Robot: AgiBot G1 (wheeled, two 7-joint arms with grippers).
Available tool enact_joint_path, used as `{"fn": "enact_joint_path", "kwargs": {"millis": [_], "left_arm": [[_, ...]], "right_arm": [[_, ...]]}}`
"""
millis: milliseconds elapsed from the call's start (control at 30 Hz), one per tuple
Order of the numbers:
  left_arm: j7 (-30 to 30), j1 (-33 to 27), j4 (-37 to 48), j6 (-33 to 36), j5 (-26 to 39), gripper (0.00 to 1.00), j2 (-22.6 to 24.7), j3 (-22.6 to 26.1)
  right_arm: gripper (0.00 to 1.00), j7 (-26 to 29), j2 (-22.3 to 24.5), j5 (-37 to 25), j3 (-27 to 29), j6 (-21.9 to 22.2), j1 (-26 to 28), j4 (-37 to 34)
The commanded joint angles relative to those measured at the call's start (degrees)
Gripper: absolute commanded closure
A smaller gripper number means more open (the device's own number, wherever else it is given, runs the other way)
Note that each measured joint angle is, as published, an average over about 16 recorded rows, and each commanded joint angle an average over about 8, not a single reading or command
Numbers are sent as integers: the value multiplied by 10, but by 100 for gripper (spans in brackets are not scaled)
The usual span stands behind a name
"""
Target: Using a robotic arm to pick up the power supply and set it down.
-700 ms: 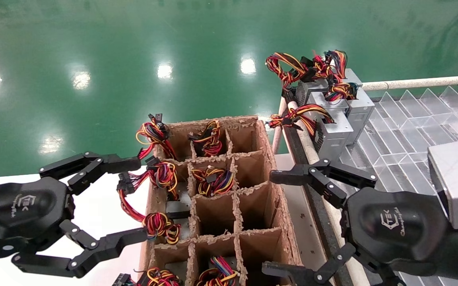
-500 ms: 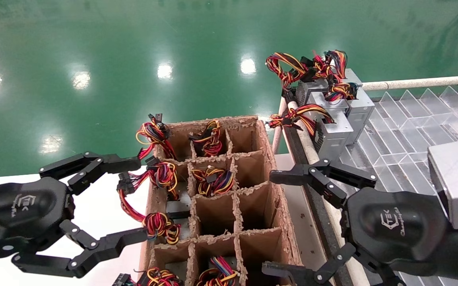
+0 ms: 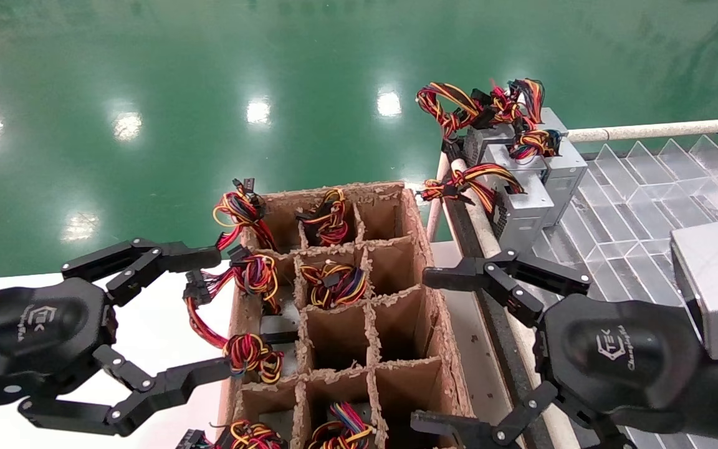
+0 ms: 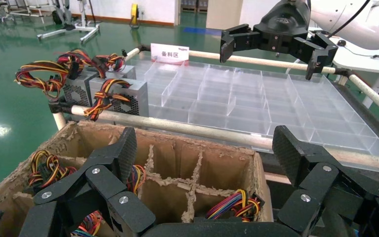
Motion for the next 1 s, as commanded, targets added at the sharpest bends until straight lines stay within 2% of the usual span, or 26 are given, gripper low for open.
{"fn": "enact_joint_path", "kwargs": {"millis": [33,100,333,367,567,700,867,1000], "left_arm": [[0,0,0,0,0,0,0,0],[0,0,0,0,0,3,0,0],[0,0,0,0,0,88,0,0],[0,0,0,0,0,98,0,0],[0,0,0,0,0,100,0,0],[0,0,0,0,0,100,0,0],[0,0,0,0,0,100,0,0],[0,0,0,0,0,100,0,0]], "right_arm": [[0,0,0,0,0,0,0,0],[0,0,0,0,0,0,0,0],[0,0,0,0,0,0,0,0],[0,0,0,0,0,0,0,0],[0,-1,0,-1,0,1,0,0],[0,-11,-5,-25,-5,13,8,-3],[0,-34,-32,-101,-25,53,43,-8],[0,-47,-71,-186,-56,89,90,-13]]}}
